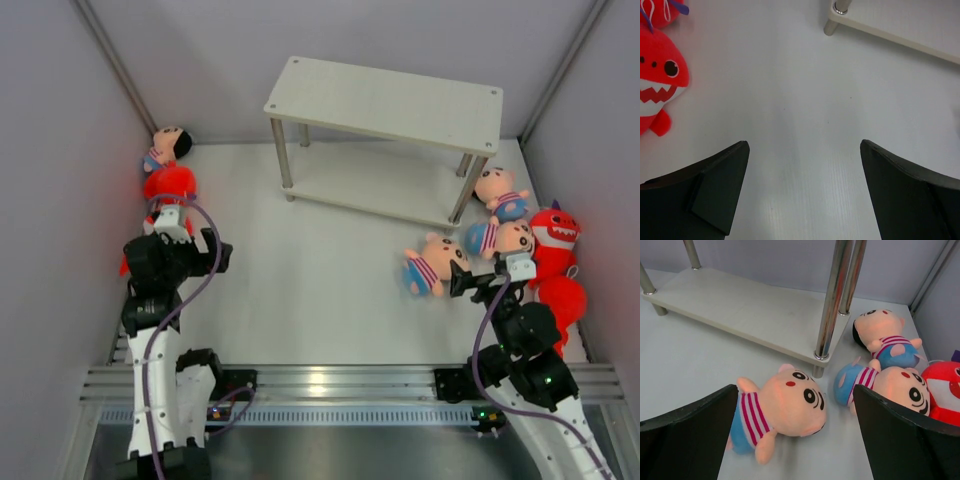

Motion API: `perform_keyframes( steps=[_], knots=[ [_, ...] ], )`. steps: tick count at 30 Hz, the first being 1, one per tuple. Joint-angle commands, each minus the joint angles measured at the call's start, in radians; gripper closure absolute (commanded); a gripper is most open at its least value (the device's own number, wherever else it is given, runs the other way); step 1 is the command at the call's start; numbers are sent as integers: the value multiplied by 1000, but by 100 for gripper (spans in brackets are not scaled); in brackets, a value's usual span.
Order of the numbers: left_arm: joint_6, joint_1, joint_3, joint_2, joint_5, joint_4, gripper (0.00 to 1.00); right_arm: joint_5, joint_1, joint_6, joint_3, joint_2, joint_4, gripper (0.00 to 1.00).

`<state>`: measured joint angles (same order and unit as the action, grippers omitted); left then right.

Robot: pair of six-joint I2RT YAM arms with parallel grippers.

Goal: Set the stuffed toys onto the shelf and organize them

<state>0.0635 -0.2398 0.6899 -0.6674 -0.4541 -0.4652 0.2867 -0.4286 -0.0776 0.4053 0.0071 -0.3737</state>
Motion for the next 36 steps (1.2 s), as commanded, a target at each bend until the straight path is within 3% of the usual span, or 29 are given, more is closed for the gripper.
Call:
perform_keyframes(
  steps=[1, 3, 6, 7, 9, 10, 11, 13, 15, 17, 18, 21, 24, 27, 29, 33, 36],
  knots=[
    [125, -10, -16, 52, 45, 82, 1, 32, 13, 16, 26, -81, 44, 1],
    [59, -15, -35, 61, -113, 79, 1, 37, 14, 36, 53, -32, 32, 0],
    [21, -18, -64, 69, -288, 80, 1, 17, 14, 142, 240, 204, -103, 1],
    [16, -16, -75, 71, -314, 79, 1, 5, 13, 159, 380, 370, -154, 1],
    [21, -16, -76, 58, -327, 82, 1, 34, 13, 212, 540, 547, -288, 1],
    [22, -16, -76, 54, -316, 86, 2, 75, 13, 245, 702, 636, -433, 1],
    [35, -18, -81, 48, -299, 92, 1, 125, 14, 300, 772, 791, -511, 1],
    [51, -19, -89, 48, -230, 109, 1, 198, 34, 312, 901, 904, -605, 1],
    [62, -19, -92, 61, -164, 109, 2, 187, 129, 308, 915, 964, -573, 1],
    [64, -19, -92, 74, -137, 106, 1, 58, 262, 332, 914, 949, -496, 0],
    [65, -18, -92, 77, -130, 109, 2, 13, 413, 341, 908, 940, -457, 1],
    [64, -4, -92, 80, -124, 109, 1, -133, 624, 372, 869, 958, -315, 1],
    [61, 22, -92, 81, -109, 109, 1, -255, 715, 438, 906, 1117, -300, 4],
    [59, 46, -92, 83, -92, 109, 1, -360, 787, 495, 892, 1258, -213, 18],
    [59, 59, -92, 86, -84, 109, 1, -362, 791, 477, 984, 1387, -212, 24],
    [61, 60, -98, 84, -90, 120, 1, -441, 791, 395, 1156, 1589, -113, 24],
    [67, 54, -104, 78, -110, 131, 2, -504, 789, 288, 1390, 1804, -214, 31]
  ],
)
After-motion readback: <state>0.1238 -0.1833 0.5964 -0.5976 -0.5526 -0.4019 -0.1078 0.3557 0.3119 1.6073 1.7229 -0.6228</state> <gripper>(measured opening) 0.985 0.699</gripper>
